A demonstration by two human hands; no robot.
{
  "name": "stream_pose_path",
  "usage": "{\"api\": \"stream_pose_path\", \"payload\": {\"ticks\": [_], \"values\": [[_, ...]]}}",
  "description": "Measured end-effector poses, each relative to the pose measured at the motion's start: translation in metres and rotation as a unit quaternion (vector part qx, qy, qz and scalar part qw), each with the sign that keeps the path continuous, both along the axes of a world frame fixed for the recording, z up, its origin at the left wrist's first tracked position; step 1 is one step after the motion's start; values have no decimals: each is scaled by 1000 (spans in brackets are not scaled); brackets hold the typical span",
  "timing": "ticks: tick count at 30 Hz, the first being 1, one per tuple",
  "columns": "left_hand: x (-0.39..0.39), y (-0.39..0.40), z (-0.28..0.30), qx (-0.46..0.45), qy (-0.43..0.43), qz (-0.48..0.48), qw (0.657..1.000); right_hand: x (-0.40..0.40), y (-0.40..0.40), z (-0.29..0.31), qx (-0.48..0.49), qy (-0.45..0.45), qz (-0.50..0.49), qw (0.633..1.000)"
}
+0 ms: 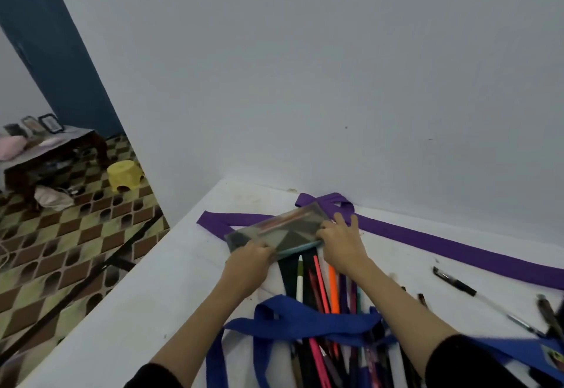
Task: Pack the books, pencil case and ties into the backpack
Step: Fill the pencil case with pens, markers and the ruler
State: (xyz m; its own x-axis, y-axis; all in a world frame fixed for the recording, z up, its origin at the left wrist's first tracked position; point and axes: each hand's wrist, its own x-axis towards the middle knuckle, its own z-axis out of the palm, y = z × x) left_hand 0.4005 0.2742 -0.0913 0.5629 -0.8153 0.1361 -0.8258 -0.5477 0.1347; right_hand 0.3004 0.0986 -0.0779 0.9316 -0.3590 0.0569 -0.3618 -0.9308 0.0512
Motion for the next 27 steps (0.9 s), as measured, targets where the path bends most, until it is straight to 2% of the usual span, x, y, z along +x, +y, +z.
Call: {"api": "stream_pose_path", "payload": {"ticks": [2, 4, 7, 9, 11, 12, 13, 16, 18, 19, 20, 21, 23, 24, 25, 27], "values": [[4, -1, 4, -69, 7, 13, 997, 2, 1, 3, 16, -34, 0, 999], [7, -1, 14, -166, 11, 42, 985, 1, 0, 7, 59, -139, -19, 988], [8, -3, 43, -281, 33, 103, 953, -3, 2, 19, 158, -289, -100, 939], [0, -5, 66, -338, 54, 132, 930, -8, 9, 35, 287, -326, -151, 888], [-14, -8, 86, -380, 65, 140, 912, -16, 18, 56, 457, -350, -184, 797], [-22, -9, 94, -397, 69, 139, 905, -21, 21, 66, 515, -342, -191, 762], [-32, -11, 101, -411, 80, 137, 898, -28, 24, 75, 550, -315, -186, 751], [-65, -15, 115, -424, 157, 105, 886, -53, 32, 93, 578, -260, -138, 761], [-87, -17, 120, -390, 228, 59, 890, -75, 33, 103, 569, -263, -135, 767], [-94, -17, 119, -364, 293, 35, 883, -86, 32, 107, 562, -263, -133, 773], [-102, -19, 117, -333, 389, 18, 859, -100, 31, 111, 552, -261, -130, 782], [-108, -20, 114, -300, 499, 13, 813, -113, 30, 114, 542, -255, -128, 790], [-120, -19, 103, -244, 676, -2, 695, -138, 29, 115, 530, -238, -122, 805], [-130, -20, 96, -227, 728, -24, 647, -152, 27, 114, 523, -229, -120, 812], [-142, -22, 89, -215, 757, -43, 616, -165, 25, 113, 515, -221, -117, 820], [-166, -25, 77, -206, 783, -61, 584, -191, 21, 109, 502, -200, -110, 834]]}}
